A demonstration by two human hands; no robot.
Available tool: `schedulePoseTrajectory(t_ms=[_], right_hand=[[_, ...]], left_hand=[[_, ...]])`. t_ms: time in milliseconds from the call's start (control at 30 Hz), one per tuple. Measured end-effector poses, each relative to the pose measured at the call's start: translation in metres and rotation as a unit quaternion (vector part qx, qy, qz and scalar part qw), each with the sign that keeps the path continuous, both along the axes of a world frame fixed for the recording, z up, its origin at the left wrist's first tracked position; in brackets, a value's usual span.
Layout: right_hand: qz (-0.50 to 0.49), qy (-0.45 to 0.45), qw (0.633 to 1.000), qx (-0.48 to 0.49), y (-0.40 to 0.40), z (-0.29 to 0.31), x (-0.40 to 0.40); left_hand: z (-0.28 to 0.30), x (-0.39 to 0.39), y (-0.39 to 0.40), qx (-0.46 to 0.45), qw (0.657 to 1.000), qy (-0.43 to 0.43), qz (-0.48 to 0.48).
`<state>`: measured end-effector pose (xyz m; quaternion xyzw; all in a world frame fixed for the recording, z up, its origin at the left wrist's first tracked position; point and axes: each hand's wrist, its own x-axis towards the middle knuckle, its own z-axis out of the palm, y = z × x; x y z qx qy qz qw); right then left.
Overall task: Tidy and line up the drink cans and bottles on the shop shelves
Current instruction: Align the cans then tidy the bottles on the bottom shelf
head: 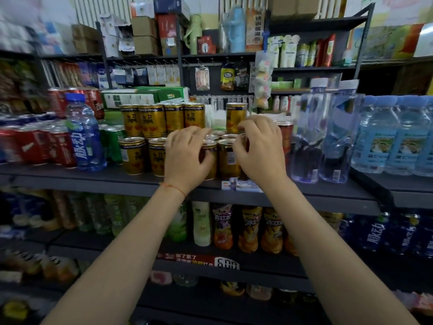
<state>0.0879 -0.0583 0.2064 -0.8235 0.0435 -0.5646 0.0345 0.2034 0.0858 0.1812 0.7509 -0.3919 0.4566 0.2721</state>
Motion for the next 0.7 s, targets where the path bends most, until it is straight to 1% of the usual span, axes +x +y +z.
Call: schedulePoseTrajectory(t_ms=[67, 133, 200, 267, 300, 367, 467, 533, 600, 633, 700], right_hand=[[0.075, 0.005, 0.997, 0.018, 0.029, 0.002, 0.017], [0.139, 0.019, 0.990, 0.026, 0.065, 0.003, 0.036], [0.181, 0.046, 0.982, 0.027, 0.106, 0.003, 0.058], [0.224, 0.081, 0.970, 0.037, 0.149, 0.003, 0.085], [0.238, 0.099, 0.965, 0.045, 0.171, 0.003, 0.100], [0.245, 0.149, 0.954, 0.083, 0.213, 0.004, 0.135], [0.243, 0.239, 0.916, 0.211, 0.262, -0.002, 0.193], [0.228, 0.258, 0.891, 0.297, 0.280, -0.009, 0.231], [0.207, 0.247, 0.876, 0.358, 0.289, -0.017, 0.264], [0.195, 0.236, 0.874, 0.378, 0.292, -0.021, 0.277], [0.170, 0.207, 0.877, 0.399, 0.298, -0.027, 0.294]], left_hand=[[-0.001, 0.017, 0.046, -0.105, 0.994, 0.031, 0.021], [-0.007, 0.038, 0.092, -0.184, 0.979, 0.077, 0.045], [-0.016, 0.060, 0.132, -0.224, 0.960, 0.154, 0.065], [-0.024, 0.078, 0.166, -0.246, 0.941, 0.218, 0.080], [-0.027, 0.087, 0.180, -0.246, 0.936, 0.236, 0.084], [-0.032, 0.108, 0.206, -0.223, 0.938, 0.250, 0.083], [-0.038, 0.135, 0.238, -0.178, 0.948, 0.257, 0.058], [-0.044, 0.152, 0.258, -0.161, 0.945, 0.282, 0.038], [-0.053, 0.164, 0.275, -0.140, 0.941, 0.309, 0.021], [-0.060, 0.168, 0.282, -0.116, 0.949, 0.294, 0.020], [-0.075, 0.174, 0.288, -0.018, 0.978, 0.204, 0.044]])
